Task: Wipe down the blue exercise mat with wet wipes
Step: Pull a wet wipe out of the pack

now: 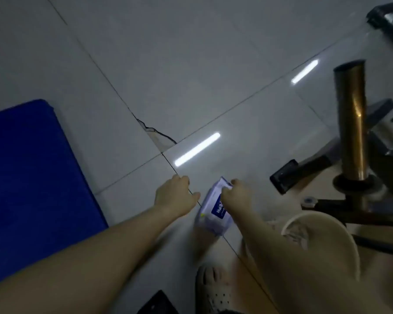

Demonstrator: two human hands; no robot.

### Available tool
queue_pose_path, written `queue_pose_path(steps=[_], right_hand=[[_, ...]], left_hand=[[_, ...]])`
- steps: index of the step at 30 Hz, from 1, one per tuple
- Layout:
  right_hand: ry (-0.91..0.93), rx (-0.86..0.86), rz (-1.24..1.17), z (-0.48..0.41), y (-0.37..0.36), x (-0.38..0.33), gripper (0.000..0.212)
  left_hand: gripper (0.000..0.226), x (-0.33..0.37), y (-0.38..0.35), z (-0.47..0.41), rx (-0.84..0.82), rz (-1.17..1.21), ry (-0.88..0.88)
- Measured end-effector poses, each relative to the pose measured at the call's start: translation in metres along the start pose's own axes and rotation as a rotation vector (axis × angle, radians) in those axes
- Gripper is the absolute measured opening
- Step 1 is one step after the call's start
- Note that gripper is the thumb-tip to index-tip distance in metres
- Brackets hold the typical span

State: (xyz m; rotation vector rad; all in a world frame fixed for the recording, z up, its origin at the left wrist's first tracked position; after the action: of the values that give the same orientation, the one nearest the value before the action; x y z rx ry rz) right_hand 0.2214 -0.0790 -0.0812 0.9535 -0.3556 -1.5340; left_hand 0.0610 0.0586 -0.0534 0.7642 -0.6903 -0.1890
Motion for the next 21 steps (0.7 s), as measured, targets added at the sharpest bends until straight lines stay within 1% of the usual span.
queue_pose_path(steps=[3,4,5,6,7,8,10,11,12,13,15,16,17,19,20,21], right_hand=[[-0.259,0.045,-0.143,-0.038,-0.029,0.059,0.047],[-0.348,0.037,-0.214,-0.048,-0.040,0.074,0.052],[-0.394,0.039,-0.262,-0.060,-0.050,0.089,0.055],[-0.446,-0.002,-0.342,-0.071,-0.064,0.102,0.056],[-0.488,-0.037,-0.480,-0.083,-0.080,0.113,0.053],[-0.501,-0.074,-0.612,-0.082,-0.091,0.110,0.047],[-0.443,-0.127,-0.696,-0.066,-0.096,0.097,0.032],[-0.414,-0.138,-0.710,-0.057,-0.096,0.089,0.028],[-0.408,-0.151,-0.723,-0.046,-0.098,0.081,0.028],[-0.425,-0.183,-0.718,-0.040,-0.102,0.074,0.034],[-0.468,-0.268,-0.664,-0.027,-0.113,0.052,0.059],[-0.454,-0.298,-0.615,-0.017,-0.117,0.034,0.062],[-0.411,-0.327,-0.594,-0.008,-0.121,0.015,0.056],[-0.288,-0.368,-0.581,0.030,-0.124,-0.035,0.036],[-0.239,-0.387,-0.596,0.044,-0.124,-0.054,0.032],[-0.187,-0.406,-0.605,0.064,-0.123,-0.077,0.033]], left_hand=[[0.058,-0.006,-0.079,-0.032,-0.112,0.191,0.063],[0.056,-0.007,-0.104,-0.034,-0.193,0.267,0.099],[0.050,-0.005,-0.125,-0.039,-0.238,0.360,0.104],[0.041,-0.004,-0.143,-0.040,-0.296,0.448,0.137],[0.032,-0.003,-0.159,-0.043,-0.323,0.543,0.139],[0.029,-0.001,-0.169,-0.042,-0.354,0.614,0.147],[0.024,-0.006,-0.186,-0.042,-0.371,0.798,0.177],[0.024,-0.013,-0.186,-0.042,-0.331,0.857,0.192],[0.026,-0.025,-0.181,-0.040,-0.285,0.895,0.225],[0.029,-0.036,-0.176,-0.037,-0.246,0.941,0.257],[0.045,-0.059,-0.154,-0.026,-0.220,1.021,0.314],[0.052,-0.072,-0.139,-0.022,-0.201,1.046,0.317],[0.057,-0.083,-0.121,-0.016,-0.168,1.063,0.298],[0.062,-0.107,-0.069,0.004,-0.058,1.101,0.258],[0.060,-0.111,-0.045,0.016,-0.018,1.126,0.233],[0.055,-0.115,-0.014,0.036,0.025,1.143,0.203]])
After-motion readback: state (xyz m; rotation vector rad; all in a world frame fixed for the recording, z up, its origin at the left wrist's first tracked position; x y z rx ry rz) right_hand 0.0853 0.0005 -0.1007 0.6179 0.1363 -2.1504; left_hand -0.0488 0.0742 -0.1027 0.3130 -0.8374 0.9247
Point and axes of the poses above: each hand's wrist, its own z-axis away from the middle knuckle, its own y-axis out of the back of the hand, x = y × z, the point moved 10 cm from there along -z, towards the middle knuckle, and after that the axes turned 2 degrees about -y, right-handed, at the moved point
